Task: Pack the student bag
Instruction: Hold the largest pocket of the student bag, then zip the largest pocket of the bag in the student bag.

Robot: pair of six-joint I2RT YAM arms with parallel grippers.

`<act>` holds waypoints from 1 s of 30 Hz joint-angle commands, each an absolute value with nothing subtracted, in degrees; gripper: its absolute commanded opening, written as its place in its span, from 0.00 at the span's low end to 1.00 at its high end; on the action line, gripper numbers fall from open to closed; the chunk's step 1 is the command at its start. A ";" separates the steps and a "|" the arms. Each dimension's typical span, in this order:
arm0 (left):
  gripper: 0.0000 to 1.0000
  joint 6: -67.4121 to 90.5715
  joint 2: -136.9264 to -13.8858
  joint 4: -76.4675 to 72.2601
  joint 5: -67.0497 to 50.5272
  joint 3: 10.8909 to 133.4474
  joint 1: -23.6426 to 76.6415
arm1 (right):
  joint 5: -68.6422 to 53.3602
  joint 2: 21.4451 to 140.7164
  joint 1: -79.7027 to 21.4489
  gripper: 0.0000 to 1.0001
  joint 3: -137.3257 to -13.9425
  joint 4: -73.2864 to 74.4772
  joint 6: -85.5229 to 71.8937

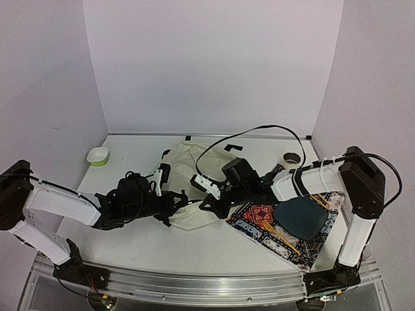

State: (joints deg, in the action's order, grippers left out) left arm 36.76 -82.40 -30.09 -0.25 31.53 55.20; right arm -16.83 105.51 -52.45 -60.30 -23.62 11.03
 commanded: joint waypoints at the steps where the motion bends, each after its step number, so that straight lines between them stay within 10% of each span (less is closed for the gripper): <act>1: 0.00 40.10 -73.98 -28.63 4.47 26.61 55.12 | -12.43 102.31 -51.64 0.00 -58.36 -24.59 13.56; 15: 0.00 45.18 -56.11 6.24 33.07 25.04 50.98 | -8.74 101.07 -45.04 0.00 -56.98 -25.22 13.49; 30: 0.00 37.77 -58.22 -0.72 22.39 25.61 37.09 | -12.70 97.13 -43.70 0.14 -54.98 -26.17 13.58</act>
State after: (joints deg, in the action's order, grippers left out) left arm 43.50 -60.42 -3.61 20.11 25.10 40.89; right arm -17.05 101.97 -47.00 -55.83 -30.40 14.71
